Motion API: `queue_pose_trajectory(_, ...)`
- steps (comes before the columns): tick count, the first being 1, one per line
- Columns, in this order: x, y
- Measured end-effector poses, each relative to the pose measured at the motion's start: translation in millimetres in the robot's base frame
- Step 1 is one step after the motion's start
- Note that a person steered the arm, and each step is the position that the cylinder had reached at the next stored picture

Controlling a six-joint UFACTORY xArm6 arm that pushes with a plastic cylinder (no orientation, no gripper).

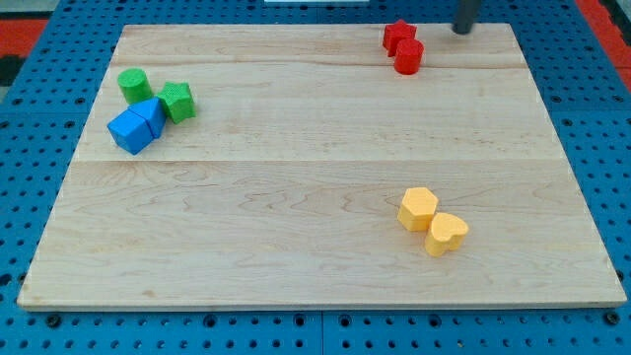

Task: Separate the red star from the red circle

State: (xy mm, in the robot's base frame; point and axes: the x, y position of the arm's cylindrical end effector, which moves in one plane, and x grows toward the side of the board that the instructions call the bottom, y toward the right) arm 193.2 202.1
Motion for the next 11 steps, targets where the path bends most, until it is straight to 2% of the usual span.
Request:
queue_pose_trajectory(1,20,-53)
queue_pose_trajectory(2,20,-140)
queue_pose_trajectory(3,-1,-142)
queue_pose_trajectory(4,-1,-155)
queue_pose_trajectory(5,3,-225)
queue_pose_trajectory(6,3,-240)
queue_pose_trajectory(8,4,-191)
queue_pose_trajectory(9,57,-178)
queue_pose_trajectory(10,85,-178)
queue_pose_trajectory(11,27,-195)
